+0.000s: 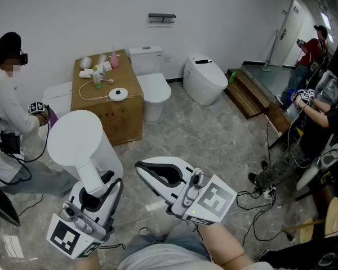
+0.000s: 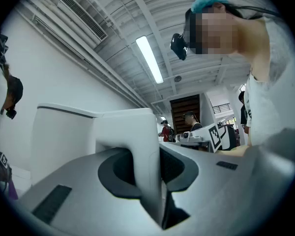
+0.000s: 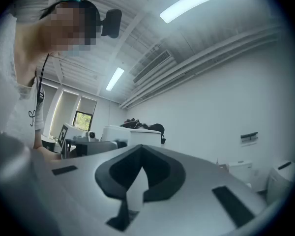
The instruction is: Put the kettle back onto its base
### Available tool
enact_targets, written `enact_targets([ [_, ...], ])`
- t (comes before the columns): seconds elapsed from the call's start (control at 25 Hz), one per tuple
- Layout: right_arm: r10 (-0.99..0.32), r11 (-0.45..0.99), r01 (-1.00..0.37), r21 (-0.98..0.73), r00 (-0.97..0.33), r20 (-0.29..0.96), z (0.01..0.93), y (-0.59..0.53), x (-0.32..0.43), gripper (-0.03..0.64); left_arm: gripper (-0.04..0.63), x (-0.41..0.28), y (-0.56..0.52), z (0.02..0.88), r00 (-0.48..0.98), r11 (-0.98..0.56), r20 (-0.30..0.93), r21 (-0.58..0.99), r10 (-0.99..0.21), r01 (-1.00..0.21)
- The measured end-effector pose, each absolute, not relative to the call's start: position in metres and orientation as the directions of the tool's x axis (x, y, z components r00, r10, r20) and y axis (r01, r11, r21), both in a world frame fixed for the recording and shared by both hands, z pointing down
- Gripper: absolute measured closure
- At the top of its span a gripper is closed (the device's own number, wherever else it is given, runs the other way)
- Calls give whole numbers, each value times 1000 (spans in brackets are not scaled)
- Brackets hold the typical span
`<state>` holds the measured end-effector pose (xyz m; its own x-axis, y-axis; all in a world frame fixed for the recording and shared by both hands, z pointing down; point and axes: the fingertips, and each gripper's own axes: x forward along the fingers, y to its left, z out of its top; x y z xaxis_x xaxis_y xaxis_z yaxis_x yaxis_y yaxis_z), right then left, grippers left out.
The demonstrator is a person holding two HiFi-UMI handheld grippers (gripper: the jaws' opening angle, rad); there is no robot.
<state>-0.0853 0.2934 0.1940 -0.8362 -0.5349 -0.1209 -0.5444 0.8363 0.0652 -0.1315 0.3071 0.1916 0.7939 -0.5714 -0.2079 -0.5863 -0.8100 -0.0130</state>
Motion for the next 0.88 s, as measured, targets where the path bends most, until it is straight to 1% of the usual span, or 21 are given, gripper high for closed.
enact_targets([
  [0.6,-535,836,-543,81,-839,-98,194,303,-107,609,513,-154,311,190,789,-802,-208,-27,-579,-596],
  [0.72,-546,832,-553,44,-831,-106,195,296,-103,609,512,-154,306,190,786,-802,-213,-18,-580,-596],
  [0.88,-576,815,-578,-39,-801,-162,193,273,-90,609,514,-152,288,191,788,-805,-207,-10,-579,-594],
])
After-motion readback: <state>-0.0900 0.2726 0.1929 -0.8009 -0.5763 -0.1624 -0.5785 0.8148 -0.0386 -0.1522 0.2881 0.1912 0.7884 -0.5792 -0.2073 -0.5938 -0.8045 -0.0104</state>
